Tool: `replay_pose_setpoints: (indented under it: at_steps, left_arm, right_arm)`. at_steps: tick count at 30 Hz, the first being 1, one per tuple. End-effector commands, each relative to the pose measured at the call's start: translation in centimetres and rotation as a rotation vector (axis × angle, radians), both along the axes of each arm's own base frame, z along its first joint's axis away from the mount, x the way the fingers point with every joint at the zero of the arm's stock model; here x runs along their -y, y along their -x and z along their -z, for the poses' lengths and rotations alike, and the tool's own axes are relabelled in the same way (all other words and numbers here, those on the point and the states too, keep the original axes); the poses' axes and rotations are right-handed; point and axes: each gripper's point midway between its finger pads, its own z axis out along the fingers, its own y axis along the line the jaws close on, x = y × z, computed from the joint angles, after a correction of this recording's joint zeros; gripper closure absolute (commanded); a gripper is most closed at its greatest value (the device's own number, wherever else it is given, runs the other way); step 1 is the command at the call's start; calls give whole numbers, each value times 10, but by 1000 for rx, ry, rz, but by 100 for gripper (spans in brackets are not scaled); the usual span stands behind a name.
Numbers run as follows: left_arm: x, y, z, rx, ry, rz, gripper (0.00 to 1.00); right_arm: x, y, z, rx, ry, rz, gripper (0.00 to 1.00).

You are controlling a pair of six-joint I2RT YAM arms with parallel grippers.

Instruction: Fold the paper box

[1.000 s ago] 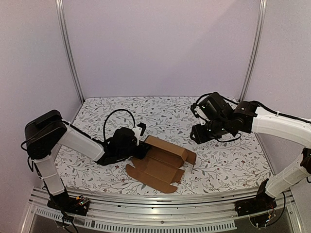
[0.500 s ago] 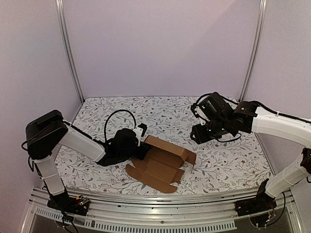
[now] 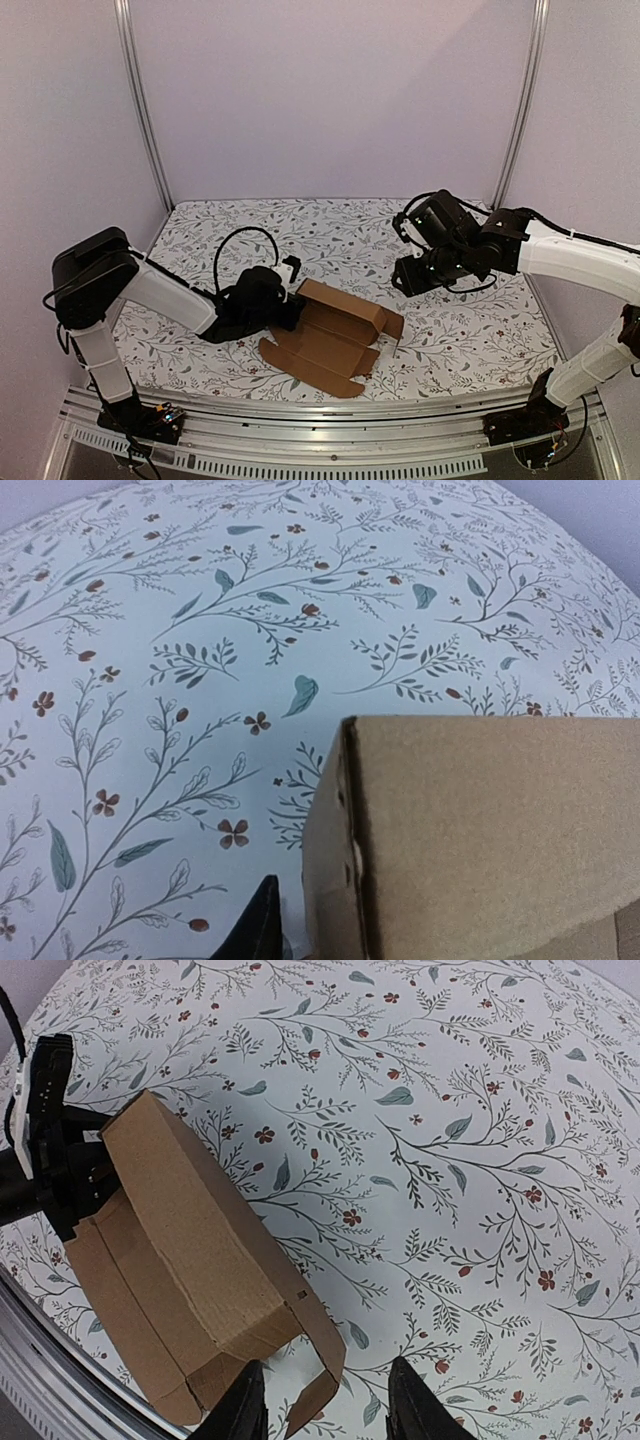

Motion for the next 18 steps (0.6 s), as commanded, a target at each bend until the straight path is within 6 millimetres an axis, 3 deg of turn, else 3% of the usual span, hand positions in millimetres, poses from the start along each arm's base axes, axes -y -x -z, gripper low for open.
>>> replay_pose_setpoints:
  at_steps: [1, 11, 18]
  left_arm:
    - [1, 3, -6, 7, 6, 0, 79]
    - [7, 4, -12, 17, 12, 30, 100]
    - [7, 3, -21, 32, 3, 17, 100]
  right_arm:
    - [6, 0, -4, 3, -7, 18, 61]
    - [6, 3, -2, -10, -14, 22, 61]
    - [4, 4, -6, -9, -32, 17, 61]
